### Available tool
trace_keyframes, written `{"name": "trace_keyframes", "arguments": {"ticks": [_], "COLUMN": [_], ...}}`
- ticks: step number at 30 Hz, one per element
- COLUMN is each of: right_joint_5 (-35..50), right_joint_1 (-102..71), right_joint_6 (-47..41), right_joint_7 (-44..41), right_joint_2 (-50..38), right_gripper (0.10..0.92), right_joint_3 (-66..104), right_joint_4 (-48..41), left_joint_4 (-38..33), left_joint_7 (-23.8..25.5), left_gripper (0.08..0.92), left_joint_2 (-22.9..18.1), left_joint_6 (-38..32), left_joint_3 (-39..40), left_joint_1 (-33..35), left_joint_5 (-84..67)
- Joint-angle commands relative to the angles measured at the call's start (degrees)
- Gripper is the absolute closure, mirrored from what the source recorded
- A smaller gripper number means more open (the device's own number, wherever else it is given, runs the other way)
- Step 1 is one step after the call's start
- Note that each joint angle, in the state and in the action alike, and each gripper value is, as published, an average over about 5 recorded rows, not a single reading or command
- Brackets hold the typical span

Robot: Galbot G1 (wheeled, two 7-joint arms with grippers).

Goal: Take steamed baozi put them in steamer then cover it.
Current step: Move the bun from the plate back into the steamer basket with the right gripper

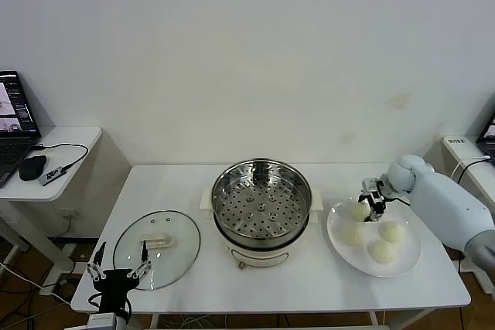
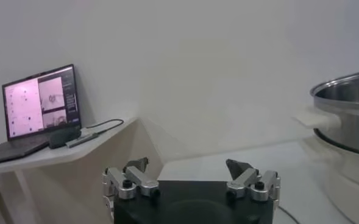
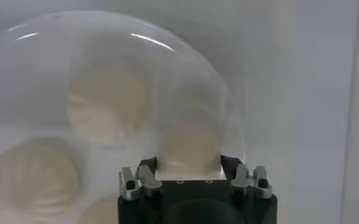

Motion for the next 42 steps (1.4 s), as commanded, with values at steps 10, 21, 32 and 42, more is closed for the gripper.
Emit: {"name": "trace_keyframes", "arguments": {"ticks": [10, 21, 32, 42], "right_joint_5": [18.26, 30.85, 32.06, 16.15], "right_joint_1": [20.23, 40.65, 38.27, 33.03], "right_joint_6": [-4.3, -6.77, -2.62, 10.3], "right_joint_7": [-1.64, 0.33, 5.62, 10.68], "right_joint_2": [-12.74, -2.04, 11.1, 16.92], "right_gripper": [0.39, 0.398, 0.397, 0.397], "right_joint_3": [-13.95, -29.94, -35.38, -38.56], "right_joint_4": [19.63, 24.39, 26.05, 22.03], "left_joint_4": [-0.59, -0.81, -0.19, -0.15], "left_joint_7": [-0.17, -0.13, -0.06, -0.03], "left_gripper": [0.177, 0.177, 0.177, 0.177], "left_joint_2": [1.08, 2.64, 3.47, 2.02], "left_joint_6": [0.28, 1.06, 1.19, 1.25], "left_joint_3": [1.34, 1.18, -0.64, -1.42], "left_joint_1": [-0.65, -2.15, -2.5, -2.76], "left_joint_5": [-0.32, -0.97, -1.82, -1.75]}}
